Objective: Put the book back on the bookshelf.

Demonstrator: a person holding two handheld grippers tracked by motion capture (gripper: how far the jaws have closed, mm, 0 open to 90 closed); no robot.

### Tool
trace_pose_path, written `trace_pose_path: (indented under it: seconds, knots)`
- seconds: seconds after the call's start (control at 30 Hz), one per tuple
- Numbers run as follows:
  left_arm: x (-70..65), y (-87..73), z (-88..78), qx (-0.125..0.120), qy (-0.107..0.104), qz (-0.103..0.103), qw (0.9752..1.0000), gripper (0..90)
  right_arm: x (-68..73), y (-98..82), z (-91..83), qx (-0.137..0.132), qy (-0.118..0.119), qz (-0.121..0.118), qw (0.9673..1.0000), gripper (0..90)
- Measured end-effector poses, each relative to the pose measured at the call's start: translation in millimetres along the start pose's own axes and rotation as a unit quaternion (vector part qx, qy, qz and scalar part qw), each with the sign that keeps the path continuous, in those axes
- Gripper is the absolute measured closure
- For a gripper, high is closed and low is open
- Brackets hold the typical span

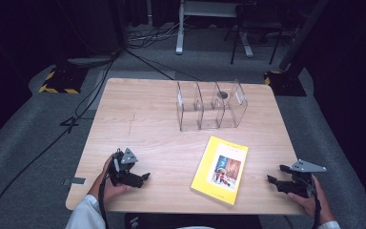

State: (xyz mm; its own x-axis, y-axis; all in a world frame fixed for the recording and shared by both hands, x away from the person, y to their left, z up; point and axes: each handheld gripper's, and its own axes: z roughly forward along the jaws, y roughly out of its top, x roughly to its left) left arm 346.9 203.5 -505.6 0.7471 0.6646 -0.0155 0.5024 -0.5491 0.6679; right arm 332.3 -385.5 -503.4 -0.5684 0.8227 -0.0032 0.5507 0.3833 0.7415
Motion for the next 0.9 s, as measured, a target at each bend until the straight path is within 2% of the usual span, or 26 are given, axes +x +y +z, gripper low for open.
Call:
trace_pose_path:
  seconds: [0.1,0.23,0.27,0.33,0.43,0.6,0.67,0.73,0.9]
  knots:
    - [-4.3,0.7,0.9,0.001,0.000,-0.002,1.0000,2.4,0.1,2.9,1.0,0.007,0.008,-0.013,0.9999,25.3]
    - [-7.8,3.8,4.1,0.003,-0.002,-0.001,1.0000,0.3,3.2,6.2,2.8,0.014,0.036,-0.034,0.9987,27.4]
    - [-7.8,3.8,4.1,0.003,-0.002,-0.001,1.0000,0.3,3.2,6.2,2.8,0.014,0.036,-0.034,0.9987,27.4]
    - [-10.6,7.0,6.6,0.005,-0.008,0.007,0.9999,0.3,9.6,10.8,5.5,0.015,0.052,-0.051,0.9973,35.2]
    - [-15.2,9.0,8.9,0.004,-0.010,0.009,0.9999,0.3,23.2,21.5,10.4,0.027,0.061,-0.089,0.9938,41.1]
    - [-20.1,12.0,11.4,0.005,-0.019,0.021,0.9996,0.3,42.7,35.8,18.9,0.049,0.083,-0.123,0.9878,47.0]
    - [-23.6,15.0,14.4,0.004,-0.026,0.028,0.9993,0.3,50.5,41.9,22.9,0.059,0.091,-0.133,0.9851,48.9]
    - [-26.0,17.1,16.2,0.005,-0.028,0.031,0.9991,0.3,57.4,50.7,29.1,0.079,0.108,-0.134,0.9820,51.2]
    - [-30.6,21.2,19.9,0.006,-0.034,0.036,0.9988,0.3,69.9,66.2,39.1,0.112,0.124,-0.145,0.9752,55.4]
